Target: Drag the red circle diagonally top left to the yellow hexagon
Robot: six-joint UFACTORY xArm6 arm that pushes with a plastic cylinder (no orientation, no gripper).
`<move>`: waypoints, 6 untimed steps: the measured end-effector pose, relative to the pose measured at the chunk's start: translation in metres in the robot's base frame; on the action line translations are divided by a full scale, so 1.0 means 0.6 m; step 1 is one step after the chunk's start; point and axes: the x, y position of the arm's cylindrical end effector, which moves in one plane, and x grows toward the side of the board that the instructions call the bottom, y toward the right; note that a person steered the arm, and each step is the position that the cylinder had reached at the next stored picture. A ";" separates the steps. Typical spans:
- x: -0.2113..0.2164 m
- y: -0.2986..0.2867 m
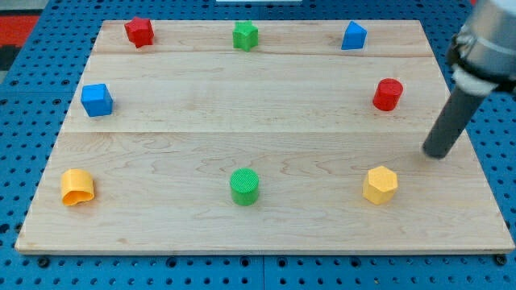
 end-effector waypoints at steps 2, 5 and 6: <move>-0.191 0.003; -0.101 -0.239; -0.108 -0.314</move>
